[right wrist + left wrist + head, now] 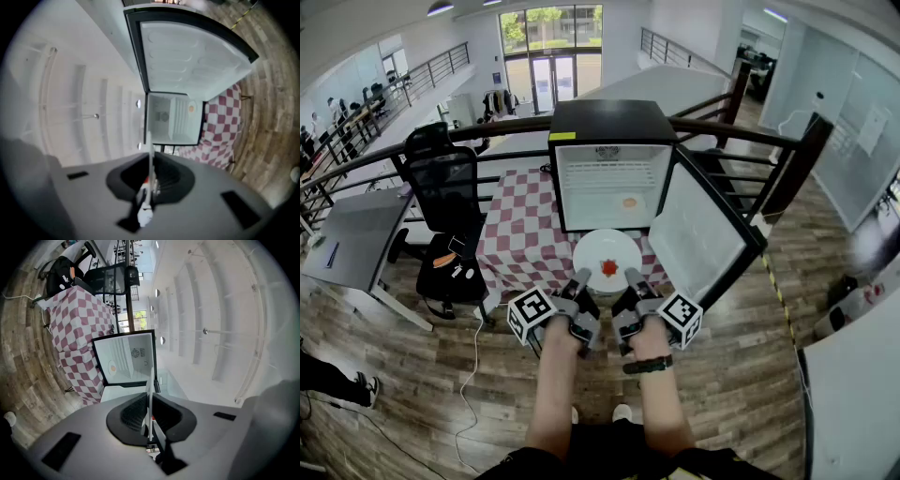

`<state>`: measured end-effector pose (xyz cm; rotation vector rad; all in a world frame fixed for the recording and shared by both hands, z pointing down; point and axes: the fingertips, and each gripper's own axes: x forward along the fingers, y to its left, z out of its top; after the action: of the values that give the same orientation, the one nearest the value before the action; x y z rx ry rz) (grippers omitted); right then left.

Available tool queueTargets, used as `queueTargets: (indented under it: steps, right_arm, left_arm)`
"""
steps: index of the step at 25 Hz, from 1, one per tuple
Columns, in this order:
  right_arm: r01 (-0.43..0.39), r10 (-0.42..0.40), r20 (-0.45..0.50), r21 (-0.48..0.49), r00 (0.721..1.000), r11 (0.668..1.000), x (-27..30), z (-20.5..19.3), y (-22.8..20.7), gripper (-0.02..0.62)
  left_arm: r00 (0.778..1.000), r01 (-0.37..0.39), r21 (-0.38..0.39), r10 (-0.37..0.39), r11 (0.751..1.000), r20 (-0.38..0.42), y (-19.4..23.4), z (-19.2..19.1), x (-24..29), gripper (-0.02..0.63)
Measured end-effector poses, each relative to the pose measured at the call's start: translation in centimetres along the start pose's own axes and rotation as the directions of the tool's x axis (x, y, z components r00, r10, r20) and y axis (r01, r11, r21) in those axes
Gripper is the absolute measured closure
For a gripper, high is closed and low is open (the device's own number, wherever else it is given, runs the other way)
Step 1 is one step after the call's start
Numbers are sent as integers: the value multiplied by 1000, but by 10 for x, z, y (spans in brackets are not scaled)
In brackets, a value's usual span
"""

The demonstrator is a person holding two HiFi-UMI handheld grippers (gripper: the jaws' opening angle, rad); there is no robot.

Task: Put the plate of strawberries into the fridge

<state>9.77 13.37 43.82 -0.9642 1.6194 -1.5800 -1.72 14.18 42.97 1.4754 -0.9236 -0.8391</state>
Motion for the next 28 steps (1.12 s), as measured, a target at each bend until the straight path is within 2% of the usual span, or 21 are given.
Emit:
queueTargets:
  steps: [10, 15, 19, 24, 28]
  right_arm:
    - [-12, 13, -20, 6, 1000, 1000, -5, 23, -1, 555]
    - [-50, 52, -50, 53, 997, 997, -12, 35, -4, 554]
    - [-34, 38, -63, 69, 997, 997, -13, 43, -12, 554]
    - [-30, 33, -62, 50, 998, 998, 6, 46, -21, 554]
    - [-1, 5, -49, 79, 999, 997, 43, 62, -27, 554]
  left_arm:
    - [1000, -8, -36, 9, 999, 28, 0, -19, 12, 572]
    - [999, -15, -48, 17, 999, 50, 5, -35, 14, 572]
    - [997, -40, -70, 44, 997, 57, 11, -43, 19, 572]
    - [997, -40, -118, 48, 992, 63, 29, -27, 33, 572]
    - [996, -52, -154, 62, 987, 65, 39, -5, 70, 571]
